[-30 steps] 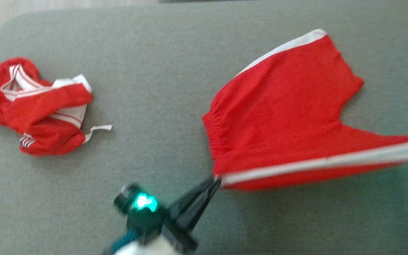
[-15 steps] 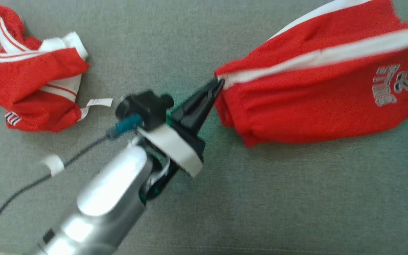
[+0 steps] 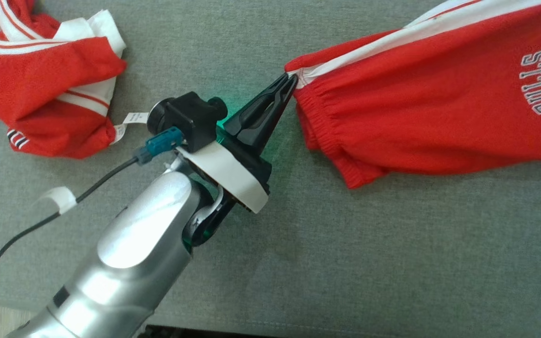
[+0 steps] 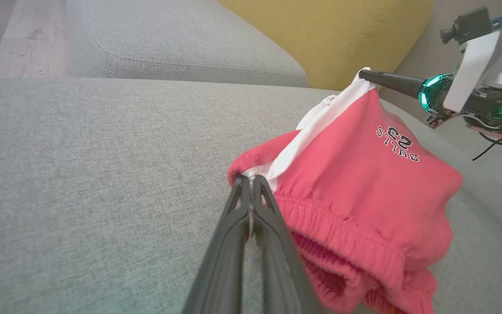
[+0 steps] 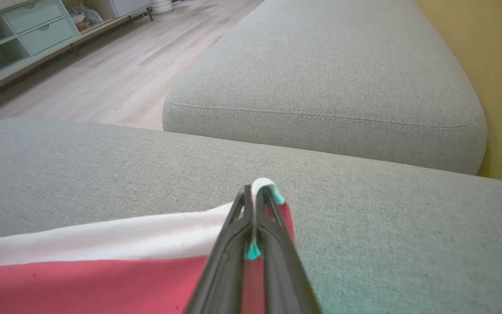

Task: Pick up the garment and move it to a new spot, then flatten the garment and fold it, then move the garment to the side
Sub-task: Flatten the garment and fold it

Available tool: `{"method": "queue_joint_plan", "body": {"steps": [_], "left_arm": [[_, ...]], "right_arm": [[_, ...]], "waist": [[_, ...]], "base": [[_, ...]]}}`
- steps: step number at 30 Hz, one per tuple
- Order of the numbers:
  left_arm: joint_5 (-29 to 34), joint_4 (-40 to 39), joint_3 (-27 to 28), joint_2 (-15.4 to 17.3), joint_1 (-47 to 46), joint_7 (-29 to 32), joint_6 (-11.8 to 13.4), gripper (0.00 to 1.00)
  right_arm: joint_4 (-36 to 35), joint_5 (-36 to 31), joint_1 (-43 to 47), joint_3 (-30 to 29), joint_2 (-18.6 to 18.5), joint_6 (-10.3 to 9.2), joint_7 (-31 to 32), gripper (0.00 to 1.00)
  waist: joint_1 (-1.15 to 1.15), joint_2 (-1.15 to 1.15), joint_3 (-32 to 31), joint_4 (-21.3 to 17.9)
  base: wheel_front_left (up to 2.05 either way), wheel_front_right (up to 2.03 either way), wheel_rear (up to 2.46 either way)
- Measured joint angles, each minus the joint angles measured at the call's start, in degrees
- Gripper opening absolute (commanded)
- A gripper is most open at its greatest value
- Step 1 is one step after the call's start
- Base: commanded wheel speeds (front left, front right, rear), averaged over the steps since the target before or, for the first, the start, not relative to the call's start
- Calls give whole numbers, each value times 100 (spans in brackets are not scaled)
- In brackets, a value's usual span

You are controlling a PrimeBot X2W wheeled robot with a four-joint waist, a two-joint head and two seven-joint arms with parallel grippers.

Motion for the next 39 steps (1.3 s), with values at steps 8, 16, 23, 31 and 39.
{"method": "queue_joint_plan", "body": {"steps": [8, 16, 23, 31, 39], "left_arm": [[0, -129, -11, 5, 41, 7, 143, 100], [450, 16, 25, 0, 257, -680, 783, 100], [1230, -122, 111, -254, 1030, -1470, 1920, 100], [1990, -1088, 425, -580, 1786, -1513, 2363, 100], [2245, -1222, 684, -662, 2217, -1513, 2290, 100]], "right_arm": [[436, 227, -433, 595, -15, 0, -375, 100], [534, 654, -260, 944, -110, 0, -686, 100], [1199, 843, 564, 989, -247, 0, -644, 100], [1817, 909, 787, 958, -265, 0, -257, 74], [2072, 902, 770, 981, -178, 0, -193, 0]], "waist": [[0, 0, 9, 59], [-1, 0, -317, 22], [-2, 0, -701, 200], [-2, 0, -846, 707], [-1, 1, -1068, 790]], "base": [[0, 0, 0], [0, 0, 0], [0, 0, 0], [0, 0, 0], [0, 0, 0]]}}
